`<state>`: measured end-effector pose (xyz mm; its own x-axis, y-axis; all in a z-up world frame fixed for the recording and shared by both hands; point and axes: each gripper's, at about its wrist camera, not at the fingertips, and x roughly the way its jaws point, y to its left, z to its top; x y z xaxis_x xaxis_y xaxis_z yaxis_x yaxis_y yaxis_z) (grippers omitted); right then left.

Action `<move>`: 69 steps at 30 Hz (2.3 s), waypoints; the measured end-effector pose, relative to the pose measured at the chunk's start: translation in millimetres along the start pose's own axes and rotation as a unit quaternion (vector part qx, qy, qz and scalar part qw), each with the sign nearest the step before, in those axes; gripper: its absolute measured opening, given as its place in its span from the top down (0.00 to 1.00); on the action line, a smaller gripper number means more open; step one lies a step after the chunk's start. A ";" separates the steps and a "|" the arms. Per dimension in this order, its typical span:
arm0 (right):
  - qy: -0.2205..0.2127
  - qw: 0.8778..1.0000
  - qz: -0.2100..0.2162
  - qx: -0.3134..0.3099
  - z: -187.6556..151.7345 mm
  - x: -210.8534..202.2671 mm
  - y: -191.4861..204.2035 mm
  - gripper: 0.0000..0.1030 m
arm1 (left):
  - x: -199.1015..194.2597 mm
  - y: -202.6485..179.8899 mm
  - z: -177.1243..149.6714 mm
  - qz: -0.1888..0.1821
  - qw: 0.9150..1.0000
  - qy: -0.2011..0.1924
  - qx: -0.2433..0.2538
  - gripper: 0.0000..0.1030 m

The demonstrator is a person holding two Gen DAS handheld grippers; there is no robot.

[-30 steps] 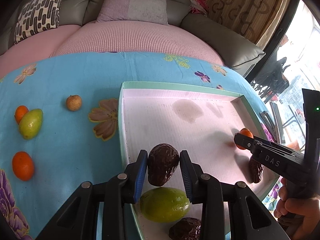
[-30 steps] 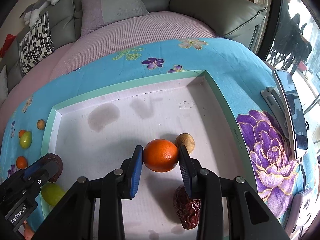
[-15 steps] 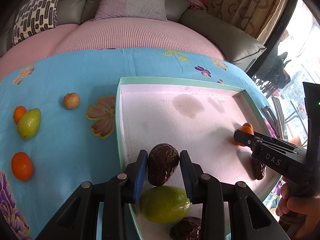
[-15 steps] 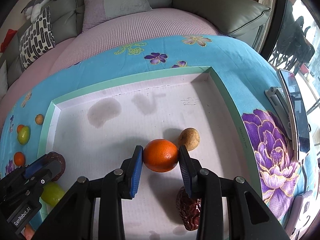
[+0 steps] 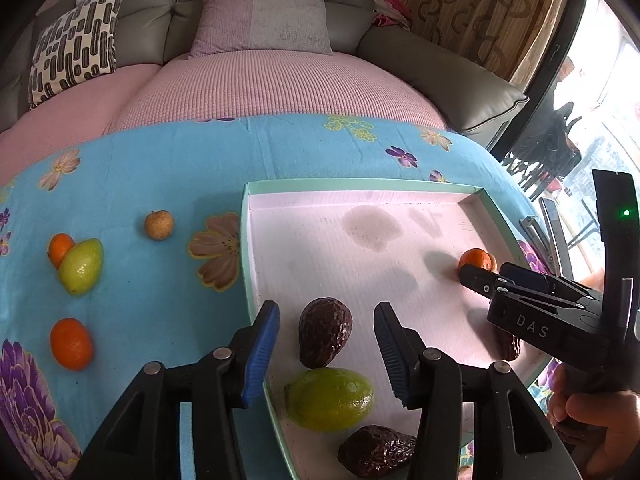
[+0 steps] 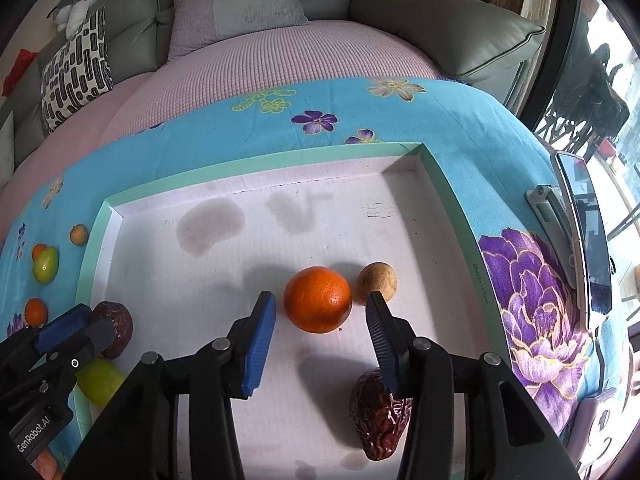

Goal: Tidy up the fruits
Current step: 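Lower both fruits into the tray and open both tools, then move both open tools back toward the remaining fruits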

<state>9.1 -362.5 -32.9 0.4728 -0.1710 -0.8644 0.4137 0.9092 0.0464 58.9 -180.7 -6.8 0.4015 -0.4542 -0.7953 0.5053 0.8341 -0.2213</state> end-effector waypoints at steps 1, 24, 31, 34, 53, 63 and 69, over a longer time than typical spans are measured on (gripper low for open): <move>-0.001 1.000 -0.001 0.000 0.5 -0.4 -0.7 0.52 | -2.7 1.0 1.1 0.007 1.000 -0.002 -0.002 0.41; -0.023 1.000 -0.012 0.002 -0.1 -6.3 -2.3 0.10 | -23.0 108.6 -2.5 0.231 0.964 -0.008 -0.130 0.00; -0.049 0.999 -0.002 0.002 2.4 -11.2 6.1 0.10 | -34.5 116.2 1.2 0.250 0.961 -0.021 -0.114 0.00; -0.063 0.998 0.009 -0.002 4.9 -14.4 13.9 0.10 | -39.6 118.8 2.9 0.273 0.957 -0.025 -0.097 0.00; -0.102 0.987 0.116 -0.046 4.4 -34.7 91.3 0.10 | -94.2 198.2 -14.2 0.347 0.921 -0.057 -0.165 0.00; -0.127 0.970 0.180 -0.099 1.1 -52.8 144.7 0.10 | -128.6 237.8 -28.4 0.308 0.917 -0.093 -0.235 0.00; -0.131 0.962 0.204 -0.121 -5.0 -56.7 172.3 0.10 | -127.5 245.6 -27.9 0.269 0.925 -0.097 -0.249 0.00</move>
<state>49.7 -194.2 21.6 0.7511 0.1581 -0.6410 -0.0267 0.9774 0.2099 110.5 90.8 24.5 0.6462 0.0613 -0.7607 -0.2025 0.9748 -0.0934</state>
